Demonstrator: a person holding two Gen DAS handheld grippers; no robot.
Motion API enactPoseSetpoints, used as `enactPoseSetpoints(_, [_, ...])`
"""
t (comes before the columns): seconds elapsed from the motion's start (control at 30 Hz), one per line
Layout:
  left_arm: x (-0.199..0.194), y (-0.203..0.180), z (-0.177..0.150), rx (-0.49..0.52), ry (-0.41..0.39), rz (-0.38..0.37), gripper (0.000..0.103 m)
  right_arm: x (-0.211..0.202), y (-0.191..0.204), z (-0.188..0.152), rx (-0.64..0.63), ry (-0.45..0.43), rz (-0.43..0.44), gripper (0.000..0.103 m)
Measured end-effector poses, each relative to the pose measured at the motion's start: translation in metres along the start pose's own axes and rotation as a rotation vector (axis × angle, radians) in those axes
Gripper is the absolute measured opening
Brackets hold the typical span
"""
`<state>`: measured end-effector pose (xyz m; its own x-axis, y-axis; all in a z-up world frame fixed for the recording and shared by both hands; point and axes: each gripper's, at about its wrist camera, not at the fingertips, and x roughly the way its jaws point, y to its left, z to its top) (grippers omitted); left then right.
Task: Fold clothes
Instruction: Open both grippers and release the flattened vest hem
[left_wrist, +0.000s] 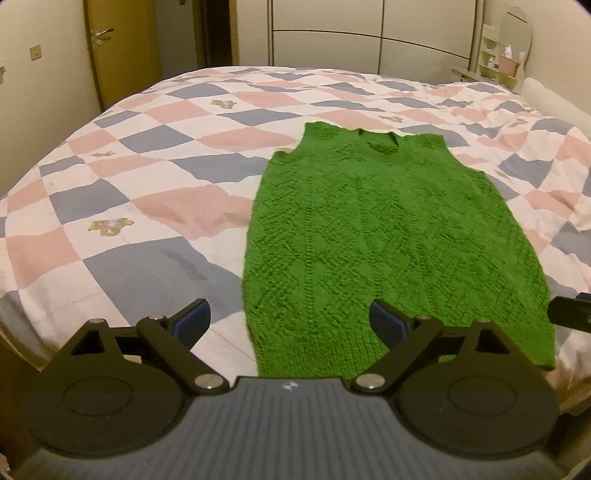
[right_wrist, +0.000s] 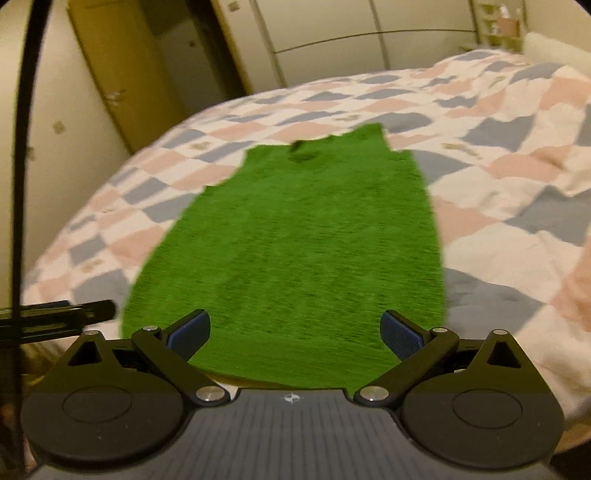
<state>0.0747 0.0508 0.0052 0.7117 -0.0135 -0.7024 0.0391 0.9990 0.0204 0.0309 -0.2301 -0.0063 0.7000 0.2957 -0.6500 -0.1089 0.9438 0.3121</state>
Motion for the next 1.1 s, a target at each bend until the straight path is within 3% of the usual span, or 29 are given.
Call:
enactPoseSetpoints(0.37, [0.009,-0.005,0.005,0.011,0.009,0.010,0.092,0.008,0.004,0.011,0.004,-0.007,0.057,0.101])
enactPoseSetpoints(1.1, [0.012,-0.014,0.012,0.018,-0.004,-0.029,0.092,0.018,-0.001,0.010,0.006,0.001,-0.001,0.101])
